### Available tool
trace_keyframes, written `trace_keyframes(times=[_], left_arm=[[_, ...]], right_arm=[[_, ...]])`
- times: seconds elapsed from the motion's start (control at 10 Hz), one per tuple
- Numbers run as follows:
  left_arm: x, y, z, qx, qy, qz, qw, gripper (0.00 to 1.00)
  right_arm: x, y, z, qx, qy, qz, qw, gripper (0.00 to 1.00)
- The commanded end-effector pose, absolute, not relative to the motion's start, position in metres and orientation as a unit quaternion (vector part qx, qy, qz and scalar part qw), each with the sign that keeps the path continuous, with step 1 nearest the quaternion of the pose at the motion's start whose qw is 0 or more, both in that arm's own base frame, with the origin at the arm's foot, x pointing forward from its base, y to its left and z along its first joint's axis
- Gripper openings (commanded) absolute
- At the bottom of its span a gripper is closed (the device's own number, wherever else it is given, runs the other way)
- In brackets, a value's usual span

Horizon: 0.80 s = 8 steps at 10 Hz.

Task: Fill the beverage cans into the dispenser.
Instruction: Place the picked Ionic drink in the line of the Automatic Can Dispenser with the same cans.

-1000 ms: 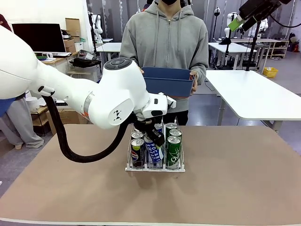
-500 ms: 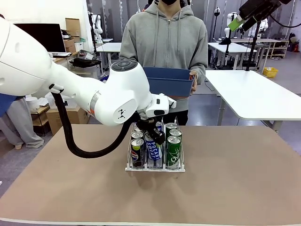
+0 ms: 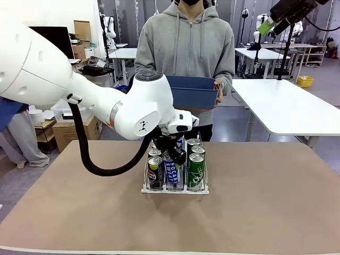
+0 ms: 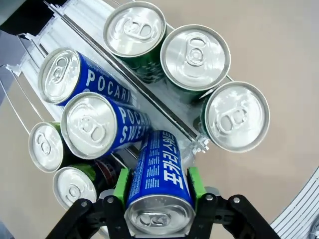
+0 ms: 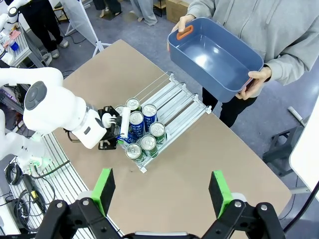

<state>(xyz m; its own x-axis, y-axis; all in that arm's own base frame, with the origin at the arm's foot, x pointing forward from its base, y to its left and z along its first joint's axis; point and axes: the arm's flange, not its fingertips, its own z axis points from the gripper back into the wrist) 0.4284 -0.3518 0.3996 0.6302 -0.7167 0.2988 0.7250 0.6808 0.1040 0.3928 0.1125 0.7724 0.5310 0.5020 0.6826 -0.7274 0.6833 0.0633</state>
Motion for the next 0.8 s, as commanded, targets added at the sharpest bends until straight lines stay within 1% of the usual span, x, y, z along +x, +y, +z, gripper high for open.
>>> trace_keyframes(times=[0.0, 0.4, 0.5, 0.7], left_arm=[[0.4466, -0.3569, 0.4007, 0.003, -0.147, -0.399, 0.905, 0.57], [0.4467, -0.3588, 0.3937, 0.007, -0.119, -0.403, 0.907, 0.57], [0.4398, -0.3596, 0.3918, -0.009, -0.124, -0.399, 0.908, 0.57], [0.4398, -0.3596, 0.3918, -0.009, -0.124, -0.399, 0.908, 0.57]], right_arm=[[0.3928, 0.1127, 0.7724, 0.17, -0.324, 0.358, 0.859, 1.0], [0.3928, 0.1127, 0.7724, 0.17, -0.324, 0.358, 0.859, 1.0], [0.3928, 0.1127, 0.7724, 0.17, -0.324, 0.358, 0.859, 1.0], [0.3928, 0.1127, 0.7724, 0.17, -0.324, 0.358, 0.859, 1.0]])
